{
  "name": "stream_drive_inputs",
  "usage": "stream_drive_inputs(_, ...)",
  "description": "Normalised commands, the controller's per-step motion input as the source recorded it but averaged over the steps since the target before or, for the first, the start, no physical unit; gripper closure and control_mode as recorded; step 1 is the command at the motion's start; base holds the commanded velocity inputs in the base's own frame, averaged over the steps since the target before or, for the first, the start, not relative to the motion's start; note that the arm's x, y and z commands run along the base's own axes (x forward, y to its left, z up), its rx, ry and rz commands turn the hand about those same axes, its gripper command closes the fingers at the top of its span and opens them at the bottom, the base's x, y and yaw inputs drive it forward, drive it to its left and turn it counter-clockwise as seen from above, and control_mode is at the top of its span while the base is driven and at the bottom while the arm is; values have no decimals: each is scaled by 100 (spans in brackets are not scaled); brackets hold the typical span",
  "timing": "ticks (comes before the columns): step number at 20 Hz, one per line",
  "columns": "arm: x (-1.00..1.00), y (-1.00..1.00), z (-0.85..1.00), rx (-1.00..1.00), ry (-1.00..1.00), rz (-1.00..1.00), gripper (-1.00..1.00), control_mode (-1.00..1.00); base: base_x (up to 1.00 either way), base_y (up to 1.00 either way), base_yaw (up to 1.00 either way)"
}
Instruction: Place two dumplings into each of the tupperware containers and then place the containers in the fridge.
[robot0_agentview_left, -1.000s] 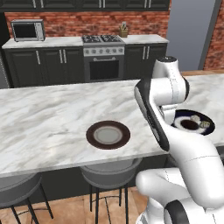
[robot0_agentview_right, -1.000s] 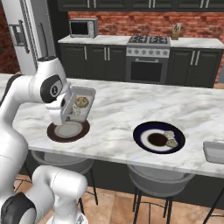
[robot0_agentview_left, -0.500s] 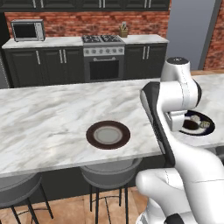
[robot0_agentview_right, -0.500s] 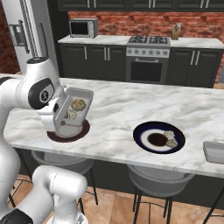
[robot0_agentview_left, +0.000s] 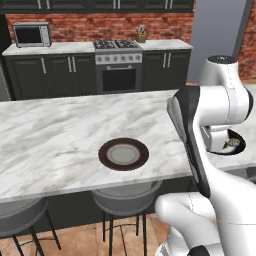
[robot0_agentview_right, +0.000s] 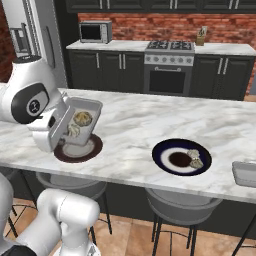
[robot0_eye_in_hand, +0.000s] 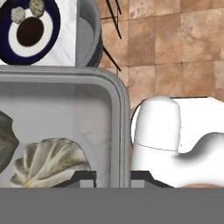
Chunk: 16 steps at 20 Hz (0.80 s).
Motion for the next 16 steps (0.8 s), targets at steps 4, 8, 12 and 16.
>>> stream_drive_inputs(4,-13,-14,3,7,0,1,100,-100,0,0,0)
stream_drive_inputs(8,-3,-3,0,4,0,0,100,-100,0,0,0)
stream_drive_inputs(12,0,0,0,0,0,0,100,100,-3,5,0)
stream_drive_inputs(16,0,0,0,0,0,0,100,100,-65,47,5)
